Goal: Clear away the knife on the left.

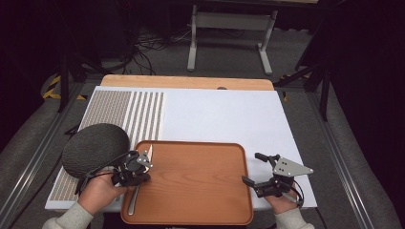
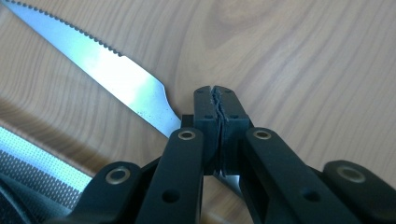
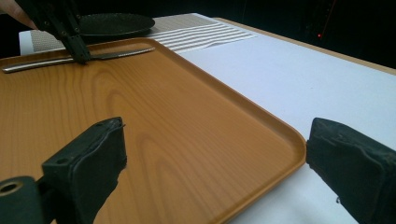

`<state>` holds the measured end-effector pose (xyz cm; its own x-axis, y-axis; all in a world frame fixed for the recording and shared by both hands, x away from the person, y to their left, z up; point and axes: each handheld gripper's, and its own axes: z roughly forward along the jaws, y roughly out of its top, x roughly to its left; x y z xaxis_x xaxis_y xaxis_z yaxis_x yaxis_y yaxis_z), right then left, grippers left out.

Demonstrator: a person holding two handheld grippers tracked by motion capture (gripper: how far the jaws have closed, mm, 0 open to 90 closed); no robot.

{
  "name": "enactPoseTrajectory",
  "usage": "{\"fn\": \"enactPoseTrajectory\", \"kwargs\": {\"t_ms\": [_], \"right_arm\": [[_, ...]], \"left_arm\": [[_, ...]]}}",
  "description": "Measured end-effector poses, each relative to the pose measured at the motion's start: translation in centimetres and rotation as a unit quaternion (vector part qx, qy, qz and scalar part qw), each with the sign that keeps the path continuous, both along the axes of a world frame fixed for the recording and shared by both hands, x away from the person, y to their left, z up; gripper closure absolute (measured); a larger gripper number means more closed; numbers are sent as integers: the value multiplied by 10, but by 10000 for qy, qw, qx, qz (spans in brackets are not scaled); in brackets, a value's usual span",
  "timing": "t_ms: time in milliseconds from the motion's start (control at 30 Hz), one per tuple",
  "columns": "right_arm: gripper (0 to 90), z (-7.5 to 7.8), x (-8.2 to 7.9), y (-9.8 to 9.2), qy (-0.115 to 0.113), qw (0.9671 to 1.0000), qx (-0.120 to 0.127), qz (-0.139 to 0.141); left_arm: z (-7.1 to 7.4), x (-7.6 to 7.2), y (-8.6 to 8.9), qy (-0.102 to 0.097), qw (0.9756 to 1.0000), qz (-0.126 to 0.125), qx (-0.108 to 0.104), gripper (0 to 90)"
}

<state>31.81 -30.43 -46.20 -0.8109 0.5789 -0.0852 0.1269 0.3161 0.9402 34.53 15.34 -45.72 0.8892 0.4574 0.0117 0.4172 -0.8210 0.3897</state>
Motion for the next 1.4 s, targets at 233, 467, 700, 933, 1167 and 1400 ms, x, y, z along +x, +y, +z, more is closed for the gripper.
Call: {"fn": "enactPoseTrajectory", "kwargs": {"t_ms": [233, 467, 700, 933, 1167, 1400], "right_arm": [[56, 0, 0, 0, 0, 10000, -21, 3], [56, 0, 0, 1, 0, 10000, -25, 10], [56, 0, 1, 2, -4, 10000, -41, 37], [56, 0, 0, 3, -15, 10000, -28, 47], [56, 0, 1, 3, -16, 10000, -4, 57], [56, 1, 1, 5, -27, 10000, -6, 72]], "left_arm": [[0, 1, 5, 51, 9999, 93, -34, 875], [0, 1, 7, 76, 9999, 130, -22, 874], [1, -2, 5, 18, 9998, 179, 78, 831], [15, -4, 9, -18, 9987, 275, -436, 516], [32, -13, 18, -339, 9934, 235, -1074, 266], [37, -24, 31, -844, 9795, 94, -1828, 68]]}}
